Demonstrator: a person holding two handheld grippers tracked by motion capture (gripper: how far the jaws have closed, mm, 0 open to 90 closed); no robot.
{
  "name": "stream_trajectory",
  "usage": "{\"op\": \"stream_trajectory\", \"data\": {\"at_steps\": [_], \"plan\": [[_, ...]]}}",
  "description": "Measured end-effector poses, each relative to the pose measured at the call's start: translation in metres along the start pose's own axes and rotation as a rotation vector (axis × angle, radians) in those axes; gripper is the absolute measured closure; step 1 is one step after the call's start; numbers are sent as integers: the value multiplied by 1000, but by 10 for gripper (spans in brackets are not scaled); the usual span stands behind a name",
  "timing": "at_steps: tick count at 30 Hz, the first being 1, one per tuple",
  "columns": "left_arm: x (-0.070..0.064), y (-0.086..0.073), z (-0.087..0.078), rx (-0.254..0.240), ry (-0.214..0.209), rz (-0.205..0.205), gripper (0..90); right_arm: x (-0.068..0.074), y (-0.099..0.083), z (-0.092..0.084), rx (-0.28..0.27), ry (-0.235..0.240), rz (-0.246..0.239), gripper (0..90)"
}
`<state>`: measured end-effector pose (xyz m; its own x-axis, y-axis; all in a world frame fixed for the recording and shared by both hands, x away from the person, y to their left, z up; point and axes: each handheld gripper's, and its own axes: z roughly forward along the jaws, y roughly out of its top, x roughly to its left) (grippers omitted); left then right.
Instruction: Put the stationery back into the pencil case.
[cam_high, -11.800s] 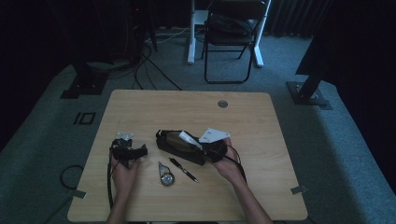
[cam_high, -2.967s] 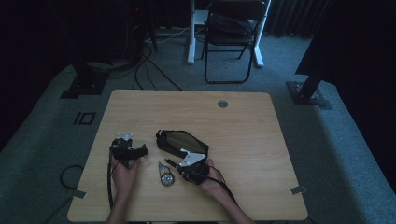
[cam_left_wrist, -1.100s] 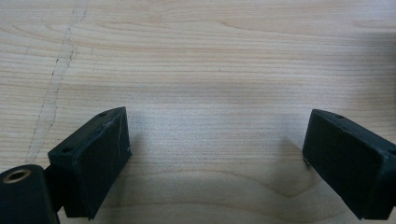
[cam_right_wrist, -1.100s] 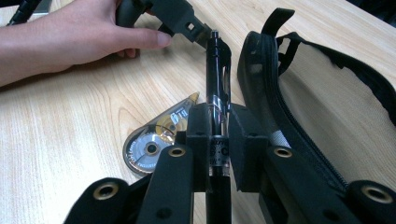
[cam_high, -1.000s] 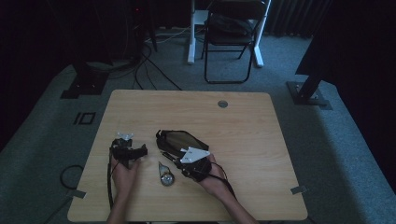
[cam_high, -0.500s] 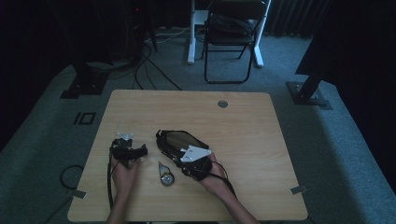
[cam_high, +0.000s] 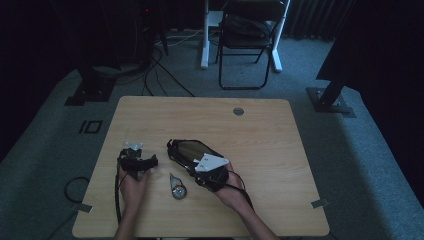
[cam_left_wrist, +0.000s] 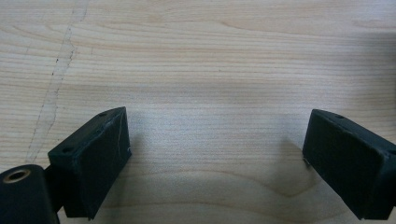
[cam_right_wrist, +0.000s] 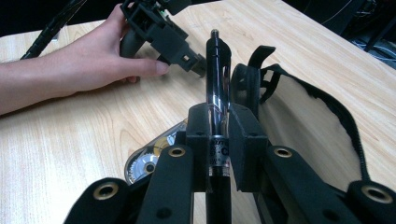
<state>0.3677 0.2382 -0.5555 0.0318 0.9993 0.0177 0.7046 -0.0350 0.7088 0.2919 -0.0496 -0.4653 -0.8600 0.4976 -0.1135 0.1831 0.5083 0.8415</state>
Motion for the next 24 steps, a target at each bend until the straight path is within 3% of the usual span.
{"op": "stream_trajectory", "data": {"at_steps": [24], "plan": [[0, 0, 0, 1, 0, 1, 78, -12, 8, -13, -39, -36, 11, 796]]}}
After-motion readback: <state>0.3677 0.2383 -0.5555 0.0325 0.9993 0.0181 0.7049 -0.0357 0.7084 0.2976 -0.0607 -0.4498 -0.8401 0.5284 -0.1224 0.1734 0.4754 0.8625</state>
